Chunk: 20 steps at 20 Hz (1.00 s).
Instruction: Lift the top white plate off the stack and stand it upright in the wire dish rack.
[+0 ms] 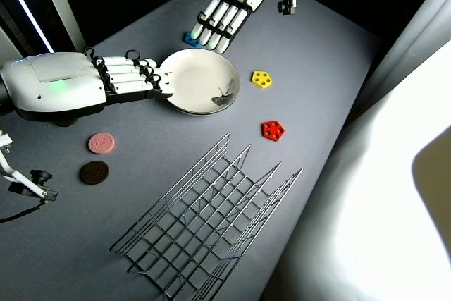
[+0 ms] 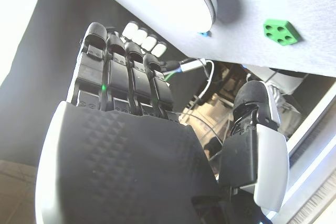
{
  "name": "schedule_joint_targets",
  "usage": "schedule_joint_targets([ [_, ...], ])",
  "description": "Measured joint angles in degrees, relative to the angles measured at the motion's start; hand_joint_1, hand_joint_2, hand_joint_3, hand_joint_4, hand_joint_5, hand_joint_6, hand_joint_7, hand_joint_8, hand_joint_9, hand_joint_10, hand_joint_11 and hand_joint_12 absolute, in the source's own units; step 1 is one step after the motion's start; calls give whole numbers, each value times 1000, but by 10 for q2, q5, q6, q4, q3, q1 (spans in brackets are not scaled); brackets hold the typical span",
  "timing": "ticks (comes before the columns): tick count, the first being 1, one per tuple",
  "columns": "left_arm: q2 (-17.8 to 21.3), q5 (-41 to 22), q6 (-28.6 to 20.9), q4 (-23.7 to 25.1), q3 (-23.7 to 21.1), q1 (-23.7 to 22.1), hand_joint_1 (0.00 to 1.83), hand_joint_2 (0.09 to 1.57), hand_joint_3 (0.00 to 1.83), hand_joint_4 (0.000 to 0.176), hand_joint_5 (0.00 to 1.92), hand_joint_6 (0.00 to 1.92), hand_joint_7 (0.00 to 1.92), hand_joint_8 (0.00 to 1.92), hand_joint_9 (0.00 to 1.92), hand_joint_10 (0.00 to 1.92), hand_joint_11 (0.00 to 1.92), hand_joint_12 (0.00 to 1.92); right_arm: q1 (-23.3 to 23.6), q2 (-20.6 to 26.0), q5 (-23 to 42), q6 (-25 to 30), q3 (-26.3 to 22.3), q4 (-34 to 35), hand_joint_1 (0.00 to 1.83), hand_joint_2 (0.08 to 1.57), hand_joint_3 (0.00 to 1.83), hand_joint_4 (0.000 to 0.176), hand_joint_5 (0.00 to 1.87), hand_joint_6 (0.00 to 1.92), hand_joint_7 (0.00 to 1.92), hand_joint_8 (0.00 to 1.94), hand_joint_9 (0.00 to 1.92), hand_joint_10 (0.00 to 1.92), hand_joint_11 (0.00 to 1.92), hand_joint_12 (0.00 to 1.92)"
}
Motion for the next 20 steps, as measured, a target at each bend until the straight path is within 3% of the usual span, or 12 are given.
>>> schedule_joint_targets([
  [4,-17,14,5,-1,15,0,129,849,2,0,5,0,26,0,22,1,20,92,0,1,7,0,0,0,315,1054,0,0,58,9,84,11,98,8,58,174],
  [8,-30,25,7,5,21,0,136,853,2,0,0,0,10,2,13,3,25,95,-22,2,63,5,6,4,293,1064,3,0,52,3,76,3,89,2,50,170],
  [12,-38,26,17,9,33,-1,157,853,1,0,5,2,25,6,19,4,27,96,-38,-8,42,27,16,4,309,1059,0,0,74,6,94,5,112,6,68,176],
  [15,-43,31,22,26,42,0,151,850,0,0,7,1,25,3,24,4,29,97,-38,-8,40,62,18,14,266,1065,3,0,27,0,43,0,69,0,43,164],
  [18,-47,37,23,38,44,3,153,847,0,0,0,0,28,9,27,10,23,95,-38,-12,38,166,28,-29,341,1062,0,0,35,6,51,8,73,8,47,164],
  [20,-48,38,23,47,47,4,131,849,0,0,18,6,47,13,45,14,34,100,-38,-15,35,176,30,-27,337,1062,0,0,35,5,58,9,81,9,48,163],
])
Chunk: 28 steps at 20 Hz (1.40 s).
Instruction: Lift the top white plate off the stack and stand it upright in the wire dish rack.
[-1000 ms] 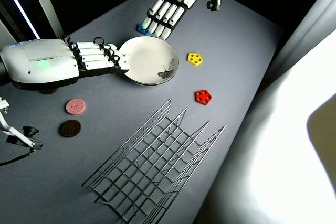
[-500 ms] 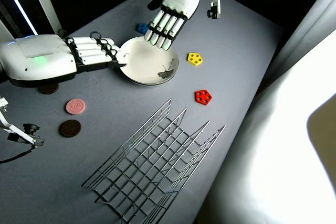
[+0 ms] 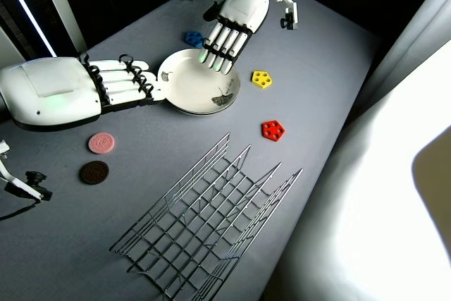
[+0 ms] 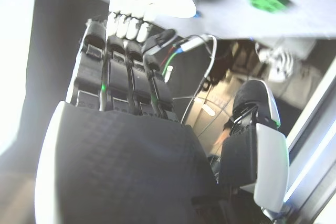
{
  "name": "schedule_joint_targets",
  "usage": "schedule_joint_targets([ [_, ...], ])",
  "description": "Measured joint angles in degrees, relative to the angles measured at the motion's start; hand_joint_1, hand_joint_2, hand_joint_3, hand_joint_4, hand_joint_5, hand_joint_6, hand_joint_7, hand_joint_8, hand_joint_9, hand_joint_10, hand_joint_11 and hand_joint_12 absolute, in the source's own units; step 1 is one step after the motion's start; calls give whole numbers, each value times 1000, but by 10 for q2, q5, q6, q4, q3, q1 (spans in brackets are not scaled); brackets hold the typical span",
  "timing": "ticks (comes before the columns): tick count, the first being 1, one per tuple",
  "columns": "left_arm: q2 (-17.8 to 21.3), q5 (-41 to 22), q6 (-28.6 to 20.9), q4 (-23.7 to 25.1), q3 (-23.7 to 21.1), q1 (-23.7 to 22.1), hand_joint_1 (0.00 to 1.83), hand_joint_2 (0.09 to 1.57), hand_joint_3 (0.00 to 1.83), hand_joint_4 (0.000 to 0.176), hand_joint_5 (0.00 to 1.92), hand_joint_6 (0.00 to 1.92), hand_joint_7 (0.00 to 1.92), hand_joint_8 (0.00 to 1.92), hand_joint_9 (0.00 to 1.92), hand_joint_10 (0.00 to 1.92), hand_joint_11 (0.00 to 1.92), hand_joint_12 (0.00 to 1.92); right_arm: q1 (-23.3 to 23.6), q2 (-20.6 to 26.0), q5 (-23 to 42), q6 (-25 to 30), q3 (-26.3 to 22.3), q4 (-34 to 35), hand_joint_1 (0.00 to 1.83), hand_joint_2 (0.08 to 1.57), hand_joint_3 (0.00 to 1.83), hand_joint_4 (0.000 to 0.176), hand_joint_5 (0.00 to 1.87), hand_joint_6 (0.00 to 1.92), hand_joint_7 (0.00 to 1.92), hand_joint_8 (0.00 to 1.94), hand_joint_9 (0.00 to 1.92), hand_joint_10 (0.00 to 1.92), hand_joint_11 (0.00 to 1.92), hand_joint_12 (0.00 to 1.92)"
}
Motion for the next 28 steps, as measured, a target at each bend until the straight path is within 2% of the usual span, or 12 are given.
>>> schedule_joint_targets([
  [5,-2,6,0,15,4,9,163,853,1,0,0,0,24,3,25,5,21,97,0,-2,2,-73,4,45,361,1048,0,0,51,6,72,7,99,9,70,168],
  [14,-12,19,1,27,4,16,98,850,0,0,1,0,10,2,9,1,28,108,0,-11,13,-82,15,39,381,1045,0,0,80,11,94,9,107,3,74,156],
  [17,-13,20,2,32,4,17,117,852,1,0,0,0,5,0,5,0,16,105,0,-11,21,-115,20,39,344,1054,2,0,64,4,81,4,97,4,77,156],
  [24,-17,22,2,29,4,27,117,848,0,0,0,0,0,0,0,0,0,38,0,-13,39,-152,36,39,333,1043,0,0,85,7,110,9,135,12,107,158],
  [26,-19,27,2,28,0,27,122,853,1,0,0,0,0,0,0,0,12,36,0,-14,40,-153,36,39,290,1052,3,0,66,0,96,1,123,4,92,148],
  [27,-20,31,2,28,0,27,106,852,1,0,0,0,0,0,0,0,11,35,0,-14,41,-153,36,39,378,1036,0,0,90,9,108,5,130,6,96,148],
  [28,-23,34,2,25,-4,27,124,848,0,0,0,0,0,0,0,0,25,42,0,-15,41,-153,38,39,346,1046,0,0,81,4,99,1,125,3,100,148],
])
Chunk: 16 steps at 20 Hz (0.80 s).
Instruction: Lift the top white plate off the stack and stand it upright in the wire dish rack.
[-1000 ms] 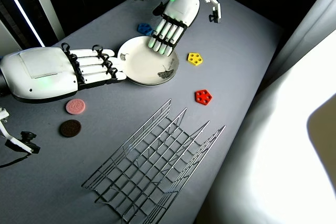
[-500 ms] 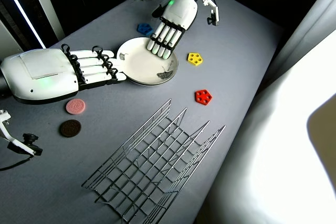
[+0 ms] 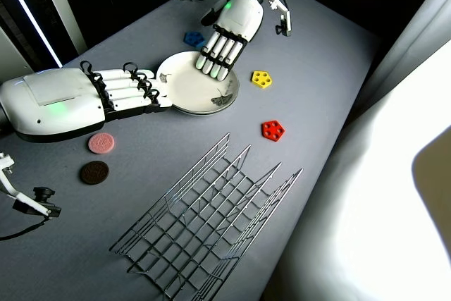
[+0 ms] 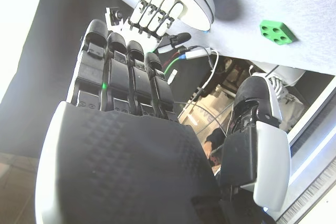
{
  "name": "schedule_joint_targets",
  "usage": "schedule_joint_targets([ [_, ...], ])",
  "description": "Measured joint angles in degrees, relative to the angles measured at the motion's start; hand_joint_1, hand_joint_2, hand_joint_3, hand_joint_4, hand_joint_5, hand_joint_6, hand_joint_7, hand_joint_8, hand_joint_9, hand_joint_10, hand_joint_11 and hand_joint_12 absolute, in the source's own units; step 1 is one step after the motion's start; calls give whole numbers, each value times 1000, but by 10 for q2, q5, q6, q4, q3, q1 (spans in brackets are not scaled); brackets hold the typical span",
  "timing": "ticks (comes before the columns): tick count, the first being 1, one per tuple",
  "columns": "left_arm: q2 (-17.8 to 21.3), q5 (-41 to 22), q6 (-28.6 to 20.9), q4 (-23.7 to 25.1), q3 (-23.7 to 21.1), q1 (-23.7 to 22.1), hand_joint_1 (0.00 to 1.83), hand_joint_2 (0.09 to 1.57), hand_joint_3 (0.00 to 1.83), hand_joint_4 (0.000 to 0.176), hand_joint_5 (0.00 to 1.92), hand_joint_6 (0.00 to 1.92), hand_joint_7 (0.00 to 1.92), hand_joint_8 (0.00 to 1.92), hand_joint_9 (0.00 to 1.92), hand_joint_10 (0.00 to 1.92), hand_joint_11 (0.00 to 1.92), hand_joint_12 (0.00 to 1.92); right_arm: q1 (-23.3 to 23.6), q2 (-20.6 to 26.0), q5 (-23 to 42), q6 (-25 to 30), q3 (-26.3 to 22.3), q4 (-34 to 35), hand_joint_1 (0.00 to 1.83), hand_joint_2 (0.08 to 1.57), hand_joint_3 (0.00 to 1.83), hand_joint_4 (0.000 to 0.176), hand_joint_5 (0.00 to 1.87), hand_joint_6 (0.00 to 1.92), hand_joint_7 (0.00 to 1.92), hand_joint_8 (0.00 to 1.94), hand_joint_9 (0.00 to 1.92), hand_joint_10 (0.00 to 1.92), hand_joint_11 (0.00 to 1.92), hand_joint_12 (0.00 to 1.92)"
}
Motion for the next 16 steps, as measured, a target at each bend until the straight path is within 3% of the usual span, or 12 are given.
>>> schedule_joint_targets([
  [7,-41,32,-2,-21,-24,-23,141,849,0,0,0,0,0,0,0,0,17,41,0,-10,1,0,12,-1,347,1036,0,0,86,5,121,6,147,6,118,142],
  [12,-45,38,-4,-18,-28,-27,98,857,3,0,0,0,0,0,0,0,7,35,0,-17,1,0,21,0,378,1034,0,0,61,0,90,0,99,0,65,114],
  [16,-47,36,-4,-17,-23,-27,99,851,0,0,0,0,2,1,2,0,43,53,0,-41,0,-1,37,0,663,1017,0,0,0,0,3,0,22,0,28,99],
])
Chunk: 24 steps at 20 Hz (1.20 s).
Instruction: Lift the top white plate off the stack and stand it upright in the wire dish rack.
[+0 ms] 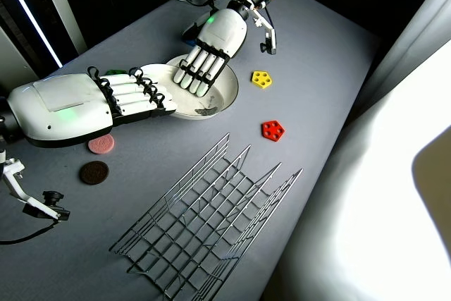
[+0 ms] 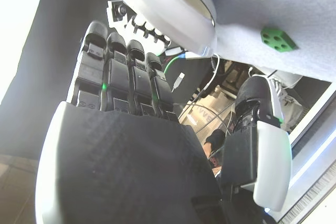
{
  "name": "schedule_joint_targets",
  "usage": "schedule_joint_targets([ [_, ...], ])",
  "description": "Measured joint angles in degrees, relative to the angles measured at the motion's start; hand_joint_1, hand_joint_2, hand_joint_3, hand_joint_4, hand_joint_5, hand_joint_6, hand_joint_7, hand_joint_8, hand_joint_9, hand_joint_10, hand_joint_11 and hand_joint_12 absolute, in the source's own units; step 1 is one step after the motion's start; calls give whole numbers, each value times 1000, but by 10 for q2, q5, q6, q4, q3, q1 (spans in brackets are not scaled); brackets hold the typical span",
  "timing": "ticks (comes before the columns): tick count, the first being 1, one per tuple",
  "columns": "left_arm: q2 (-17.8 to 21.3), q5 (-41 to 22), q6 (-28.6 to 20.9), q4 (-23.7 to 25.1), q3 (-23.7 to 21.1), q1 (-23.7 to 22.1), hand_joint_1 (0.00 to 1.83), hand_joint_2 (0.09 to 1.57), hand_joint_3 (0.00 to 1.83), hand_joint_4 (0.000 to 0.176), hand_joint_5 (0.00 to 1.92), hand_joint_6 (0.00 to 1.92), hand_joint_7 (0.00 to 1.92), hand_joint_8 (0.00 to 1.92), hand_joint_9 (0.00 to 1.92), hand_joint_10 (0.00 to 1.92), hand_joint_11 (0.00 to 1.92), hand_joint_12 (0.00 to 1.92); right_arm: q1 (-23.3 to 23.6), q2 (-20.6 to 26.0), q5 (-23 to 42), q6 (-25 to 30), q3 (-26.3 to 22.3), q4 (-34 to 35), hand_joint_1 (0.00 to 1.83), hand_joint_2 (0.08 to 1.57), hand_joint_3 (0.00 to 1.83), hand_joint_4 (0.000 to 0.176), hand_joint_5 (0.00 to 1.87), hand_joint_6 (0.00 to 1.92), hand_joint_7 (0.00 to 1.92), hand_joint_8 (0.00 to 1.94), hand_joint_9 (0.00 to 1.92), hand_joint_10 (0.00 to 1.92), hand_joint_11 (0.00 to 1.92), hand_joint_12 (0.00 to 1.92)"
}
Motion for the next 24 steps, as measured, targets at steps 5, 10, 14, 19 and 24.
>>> schedule_joint_targets([
  [5,0,0,0,0,0,0,111,848,0,0,0,0,0,0,0,0,21,45,18,-37,-23,-6,13,-1,1062,980,0,0,60,5,29,2,62,4,95,149],
  [10,0,0,0,0,0,0,146,852,1,0,0,0,1,0,0,0,27,50,32,-74,-40,-8,15,0,1264,1006,14,0,147,4,110,11,127,9,119,191],
  [14,-1,-1,0,0,3,0,162,849,0,0,0,0,0,0,0,0,18,48,37,-94,-55,-12,15,5,1310,1045,15,0,164,6,143,13,152,11,120,197],
  [19,-1,-1,0,0,4,0,153,854,1,0,0,0,0,0,0,0,15,48,37,-114,-69,-14,14,7,1326,1046,2,0,245,6,216,4,239,8,186,243],
  [24,-3,-2,0,0,7,0,118,839,0,0,0,0,0,0,6,1,54,66,37,-129,-91,-16,12,18,1361,1034,0,0,372,3,376,4,420,7,339,358],
])
